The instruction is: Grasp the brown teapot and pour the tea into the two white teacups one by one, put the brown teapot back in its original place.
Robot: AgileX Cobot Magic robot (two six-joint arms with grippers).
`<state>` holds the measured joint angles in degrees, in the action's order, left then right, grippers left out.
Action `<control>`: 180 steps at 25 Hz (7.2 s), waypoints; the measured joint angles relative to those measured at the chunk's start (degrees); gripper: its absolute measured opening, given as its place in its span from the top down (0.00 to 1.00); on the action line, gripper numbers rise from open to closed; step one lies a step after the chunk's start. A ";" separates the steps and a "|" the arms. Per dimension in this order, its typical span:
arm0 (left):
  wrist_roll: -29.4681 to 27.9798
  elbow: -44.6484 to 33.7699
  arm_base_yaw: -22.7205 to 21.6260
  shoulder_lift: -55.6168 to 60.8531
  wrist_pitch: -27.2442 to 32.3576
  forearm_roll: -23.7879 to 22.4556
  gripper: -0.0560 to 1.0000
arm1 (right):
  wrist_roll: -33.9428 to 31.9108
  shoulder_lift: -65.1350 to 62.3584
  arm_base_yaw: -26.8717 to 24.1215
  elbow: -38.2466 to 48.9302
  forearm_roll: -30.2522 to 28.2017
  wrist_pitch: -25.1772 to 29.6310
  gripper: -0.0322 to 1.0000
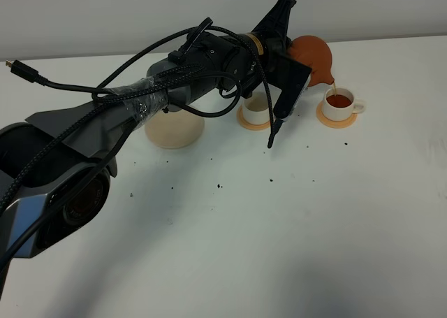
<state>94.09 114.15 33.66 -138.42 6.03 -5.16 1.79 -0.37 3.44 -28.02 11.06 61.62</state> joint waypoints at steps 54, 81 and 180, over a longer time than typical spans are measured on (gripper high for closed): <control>-48.53 0.00 0.00 4.73 20.05 1.36 0.83 | 0.00 0.00 0.00 0.00 0.00 0.00 0.62; -60.15 0.00 -0.53 7.33 26.62 10.94 0.83 | 0.00 0.00 0.00 0.00 0.00 0.00 0.62; -14.78 -33.92 -11.68 18.03 -10.86 7.35 0.83 | 0.00 -0.06 0.00 0.00 0.00 0.00 0.62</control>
<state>79.32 80.23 21.98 -120.38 -4.83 2.18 1.79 -0.43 3.44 -28.02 11.06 61.62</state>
